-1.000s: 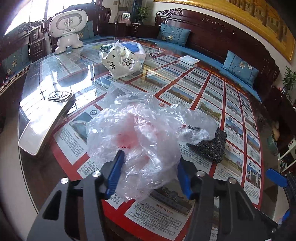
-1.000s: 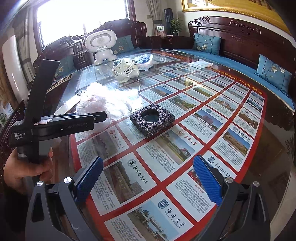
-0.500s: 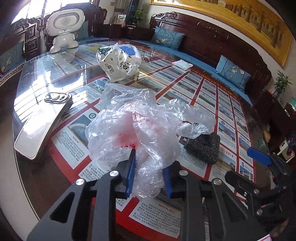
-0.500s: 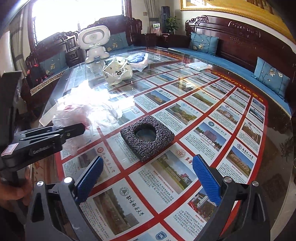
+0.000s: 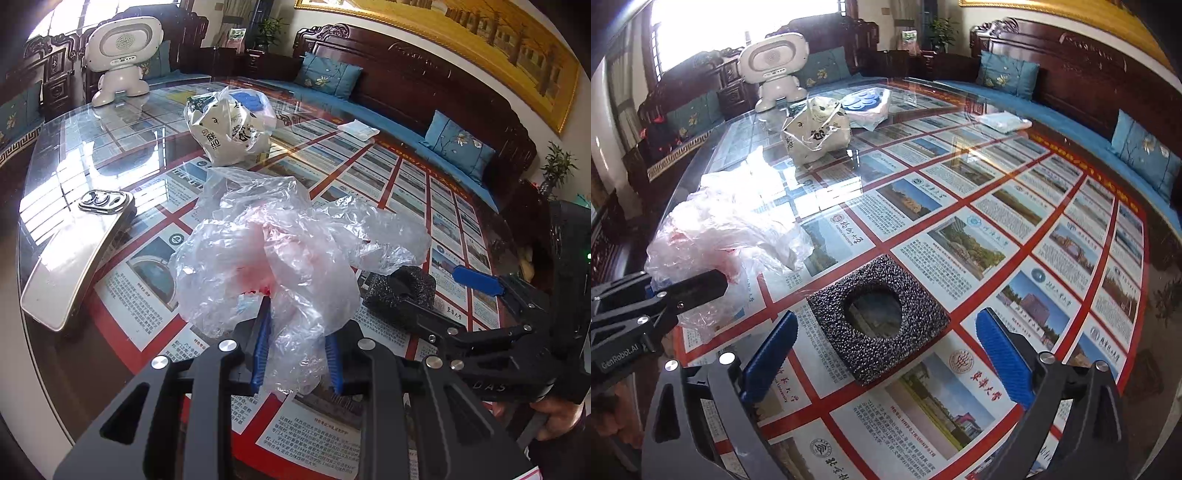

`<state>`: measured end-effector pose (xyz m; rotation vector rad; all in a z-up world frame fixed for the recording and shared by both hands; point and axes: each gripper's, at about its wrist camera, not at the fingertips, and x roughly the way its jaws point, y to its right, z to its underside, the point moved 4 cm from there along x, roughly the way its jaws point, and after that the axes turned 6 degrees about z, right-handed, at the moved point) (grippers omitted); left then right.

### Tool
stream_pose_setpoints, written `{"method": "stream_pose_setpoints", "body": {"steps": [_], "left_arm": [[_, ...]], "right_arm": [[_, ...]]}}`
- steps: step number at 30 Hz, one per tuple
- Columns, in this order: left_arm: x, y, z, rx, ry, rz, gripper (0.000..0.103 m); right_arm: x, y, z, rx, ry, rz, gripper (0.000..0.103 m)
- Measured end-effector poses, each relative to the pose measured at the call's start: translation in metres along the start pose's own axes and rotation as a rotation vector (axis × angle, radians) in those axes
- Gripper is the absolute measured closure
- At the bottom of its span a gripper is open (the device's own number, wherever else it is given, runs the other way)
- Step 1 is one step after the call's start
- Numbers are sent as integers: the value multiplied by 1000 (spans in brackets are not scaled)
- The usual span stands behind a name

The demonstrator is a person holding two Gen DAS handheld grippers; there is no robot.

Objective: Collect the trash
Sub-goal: 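Grasp the black foam block with the right gripper while the left grasps the clear plastic bag, then carry the plastic bag and foam block over the yellow bucket with both grippers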

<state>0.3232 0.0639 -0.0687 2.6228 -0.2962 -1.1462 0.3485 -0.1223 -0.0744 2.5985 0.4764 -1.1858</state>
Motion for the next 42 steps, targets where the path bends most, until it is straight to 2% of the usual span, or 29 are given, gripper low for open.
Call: {"method": "stream_pose_setpoints", "body": {"steps": [5, 9, 11, 12, 13, 19, 22, 27, 33, 42], "left_arm": [[3, -1, -2, 0, -8, 8, 76], [6, 0, -1, 5, -16, 15, 76], [7, 0, -1, 4, -17, 15, 76], [7, -1, -2, 2, -18, 14, 76], [7, -1, -2, 0, -20, 14, 76], [7, 3, -1, 11, -24, 15, 76], [5, 5, 0, 10, -24, 23, 76], [-2, 18, 5, 37, -26, 36, 76], [-11, 48, 17, 77, -35, 68, 76], [-22, 124, 53, 187, -84, 165, 76]], "right_arm": [[15, -11, -4, -132, -30, 69, 9], [26, -11, -2, -153, -55, 91, 9], [26, -9, 0, -132, -53, 71, 12], [26, -9, 1, -116, -53, 52, 25], [25, -10, 1, -101, -54, 20, 28], [16, -13, 6, -105, -43, 36, 40], [8, -13, 10, -93, -34, 37, 41], [-11, -5, 23, -33, -41, -14, 41], [-41, 15, 50, 14, -31, 4, 41], [-116, 59, 97, 108, 45, 46, 41]]}}
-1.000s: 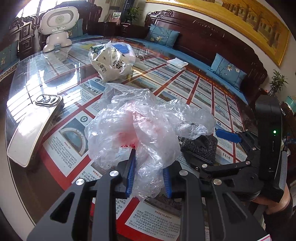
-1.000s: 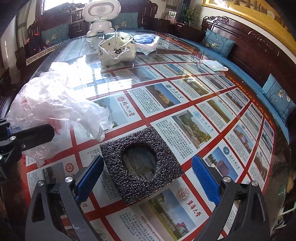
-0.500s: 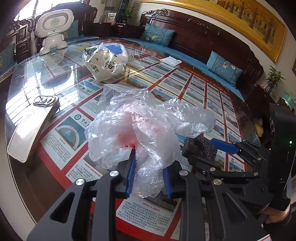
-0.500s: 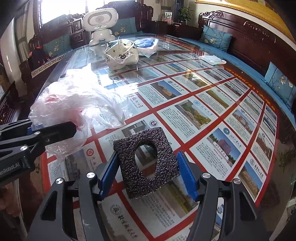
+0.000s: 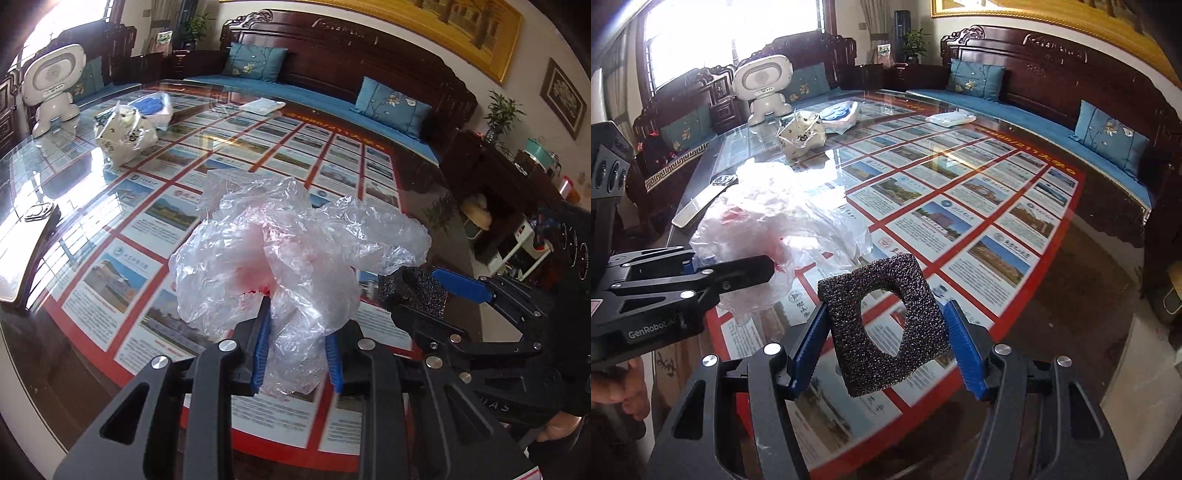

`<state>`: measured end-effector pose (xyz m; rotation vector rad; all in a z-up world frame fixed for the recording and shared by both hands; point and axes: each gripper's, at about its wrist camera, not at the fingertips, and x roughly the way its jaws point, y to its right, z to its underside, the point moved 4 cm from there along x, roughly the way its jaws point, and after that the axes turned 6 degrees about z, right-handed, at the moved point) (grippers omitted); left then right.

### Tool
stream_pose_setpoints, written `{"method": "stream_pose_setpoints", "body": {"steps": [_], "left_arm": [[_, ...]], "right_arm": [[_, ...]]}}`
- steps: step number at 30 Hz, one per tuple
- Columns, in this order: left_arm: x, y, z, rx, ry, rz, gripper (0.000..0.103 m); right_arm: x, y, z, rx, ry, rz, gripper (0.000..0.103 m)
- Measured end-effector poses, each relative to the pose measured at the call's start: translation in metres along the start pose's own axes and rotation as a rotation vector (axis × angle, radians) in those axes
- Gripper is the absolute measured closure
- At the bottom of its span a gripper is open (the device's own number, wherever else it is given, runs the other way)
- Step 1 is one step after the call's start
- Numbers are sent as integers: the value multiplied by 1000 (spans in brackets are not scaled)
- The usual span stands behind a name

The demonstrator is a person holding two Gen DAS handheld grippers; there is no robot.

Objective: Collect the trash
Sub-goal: 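Carry the plastic bag and foam block over the yellow bucket with both grippers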

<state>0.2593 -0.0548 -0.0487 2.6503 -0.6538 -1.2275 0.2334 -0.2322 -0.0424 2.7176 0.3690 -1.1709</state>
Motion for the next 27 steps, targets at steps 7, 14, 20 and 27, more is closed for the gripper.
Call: {"method": "stream_pose_setpoints", "body": {"steps": [7, 14, 20, 27], "left_arm": [[7, 76, 10, 96, -26, 81, 76], [24, 163, 23, 204, -68, 175, 76], [52, 247, 49, 285, -138, 267, 76], [81, 330, 83, 401, -208, 322, 76]], "right_arm": [[-57, 49, 35, 73, 47, 67, 41], [-110, 116, 83, 171, 68, 171, 41], [-144, 180, 139, 280, 46, 271, 41], [-165, 234, 204, 389, -7, 346, 41]]}}
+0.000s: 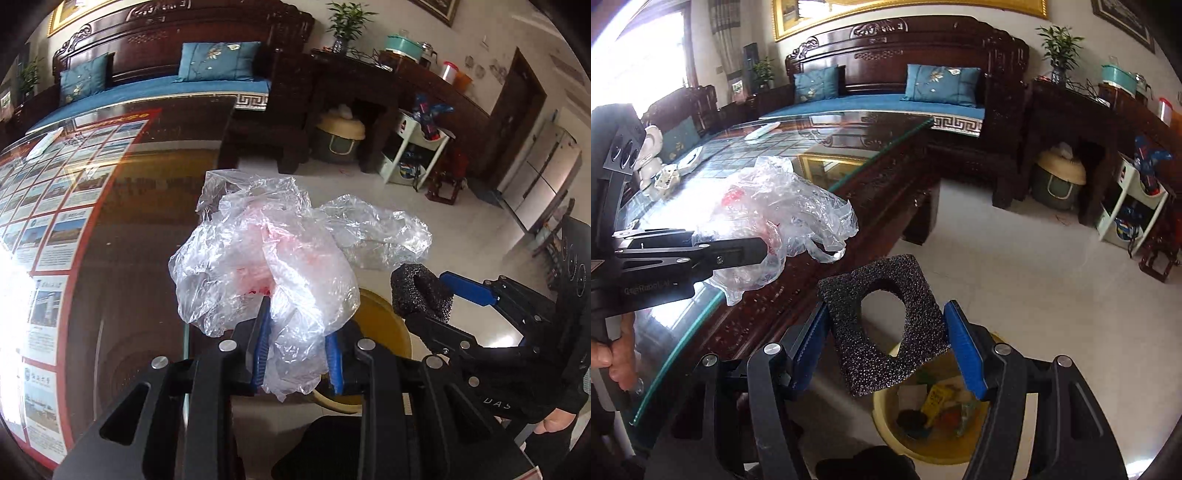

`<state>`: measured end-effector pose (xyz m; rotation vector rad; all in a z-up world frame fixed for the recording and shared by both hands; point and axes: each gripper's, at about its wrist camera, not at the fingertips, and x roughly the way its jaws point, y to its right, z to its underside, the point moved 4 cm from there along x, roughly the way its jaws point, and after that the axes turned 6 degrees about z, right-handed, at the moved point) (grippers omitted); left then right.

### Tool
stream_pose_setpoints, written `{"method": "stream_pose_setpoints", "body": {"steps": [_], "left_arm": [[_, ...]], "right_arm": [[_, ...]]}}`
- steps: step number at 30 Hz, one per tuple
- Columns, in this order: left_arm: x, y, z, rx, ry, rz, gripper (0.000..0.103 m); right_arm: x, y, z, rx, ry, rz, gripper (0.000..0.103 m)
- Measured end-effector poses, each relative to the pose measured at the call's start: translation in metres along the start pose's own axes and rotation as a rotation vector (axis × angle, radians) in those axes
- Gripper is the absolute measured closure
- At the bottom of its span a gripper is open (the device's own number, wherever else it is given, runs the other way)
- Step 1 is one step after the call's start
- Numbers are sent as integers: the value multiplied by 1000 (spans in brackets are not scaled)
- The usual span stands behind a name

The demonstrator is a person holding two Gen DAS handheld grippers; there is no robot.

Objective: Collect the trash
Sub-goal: 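Carry the plastic bag and foam block over the yellow bucket with both grippers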

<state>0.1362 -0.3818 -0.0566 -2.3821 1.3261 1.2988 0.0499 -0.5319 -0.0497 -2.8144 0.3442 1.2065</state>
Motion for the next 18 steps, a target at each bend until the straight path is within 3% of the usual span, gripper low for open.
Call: {"method": "stream_pose_setpoints", "body": {"steps": [7, 13, 18], "left_arm": [[64, 41, 2, 47, -122, 60, 76], [128, 62, 12, 89, -262, 62, 76], [157, 69, 16, 121, -320, 50, 76]], "right_arm": [[11, 47, 37, 70, -50, 35, 41], [29, 83, 71, 125, -119, 47, 41], [49, 103, 90, 162, -178, 57, 40]]}}
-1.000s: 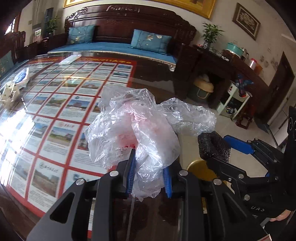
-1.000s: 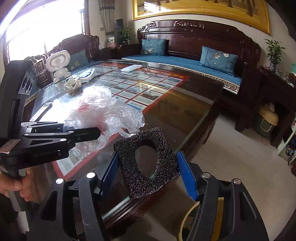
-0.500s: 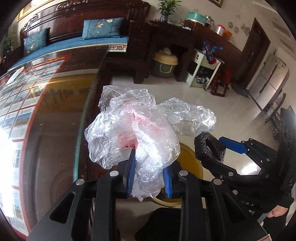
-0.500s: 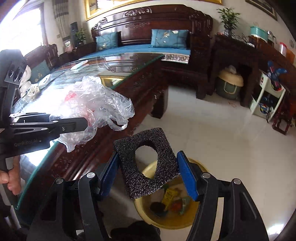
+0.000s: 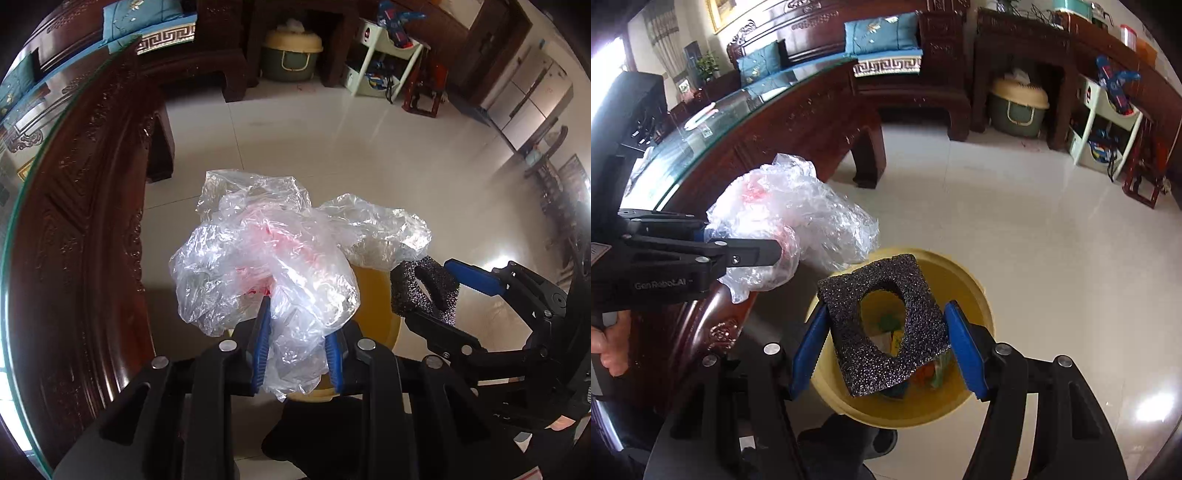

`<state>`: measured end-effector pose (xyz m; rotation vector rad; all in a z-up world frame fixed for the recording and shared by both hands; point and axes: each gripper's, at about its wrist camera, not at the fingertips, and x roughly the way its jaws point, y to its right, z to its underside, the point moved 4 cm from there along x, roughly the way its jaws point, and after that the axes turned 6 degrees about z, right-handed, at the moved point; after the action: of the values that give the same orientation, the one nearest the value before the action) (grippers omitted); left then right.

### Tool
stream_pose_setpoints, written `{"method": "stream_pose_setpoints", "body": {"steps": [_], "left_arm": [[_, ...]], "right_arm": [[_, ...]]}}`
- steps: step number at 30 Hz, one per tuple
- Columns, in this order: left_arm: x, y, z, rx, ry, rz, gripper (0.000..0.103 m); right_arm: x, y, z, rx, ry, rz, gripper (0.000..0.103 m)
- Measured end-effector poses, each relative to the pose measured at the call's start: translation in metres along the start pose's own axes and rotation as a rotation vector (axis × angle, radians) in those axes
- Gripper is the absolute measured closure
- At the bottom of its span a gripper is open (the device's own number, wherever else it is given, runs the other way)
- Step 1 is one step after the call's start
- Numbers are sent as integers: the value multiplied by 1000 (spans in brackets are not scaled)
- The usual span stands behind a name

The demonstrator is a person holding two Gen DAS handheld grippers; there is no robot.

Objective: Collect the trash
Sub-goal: 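Carry the plastic bag and foam block over the yellow bucket with both grippers, then open both grippers to drop the plastic bag and foam into the bucket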

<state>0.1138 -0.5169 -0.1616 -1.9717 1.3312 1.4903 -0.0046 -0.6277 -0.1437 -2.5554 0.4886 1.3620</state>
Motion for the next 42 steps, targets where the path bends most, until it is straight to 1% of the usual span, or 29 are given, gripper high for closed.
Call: {"method": "stream_pose_setpoints", "body": {"steps": [5, 7, 9, 12, 20, 27, 29, 30, 32, 37, 42], "left_arm": [[9, 3, -8, 17, -13, -8, 76], [12, 5, -10, 21, -18, -9, 76], [14, 6, -9, 24, -22, -11, 76], [18, 8, -10, 27, -29, -11, 76], [29, 17, -15, 45, -44, -12, 76], [37, 34, -15, 73, -56, 3, 75], [40, 37, -17, 88, -46, -10, 66], [41, 38, -17, 98, -43, -22, 64], [45, 39, -18, 98, -50, -19, 56], [49, 43, -18, 101, -54, -11, 49], [48, 47, -17, 115, -53, -22, 49]], "right_arm": [[16, 10, 9, 20, -39, 9, 38], [23, 15, 10, 15, -50, 14, 31], [26, 16, 11, 9, -61, 29, 28], [27, 17, 12, 3, -62, 25, 24], [24, 28, 20, 25, -71, 7, 24], [20, 48, 27, 78, -68, 23, 24], [20, 55, 30, 87, -78, 38, 24], [19, 57, 31, 93, -79, 40, 24], [19, 63, 34, 109, -80, 43, 24], [21, 68, 40, 119, -91, 44, 24], [22, 68, 39, 121, -91, 35, 24]]}}
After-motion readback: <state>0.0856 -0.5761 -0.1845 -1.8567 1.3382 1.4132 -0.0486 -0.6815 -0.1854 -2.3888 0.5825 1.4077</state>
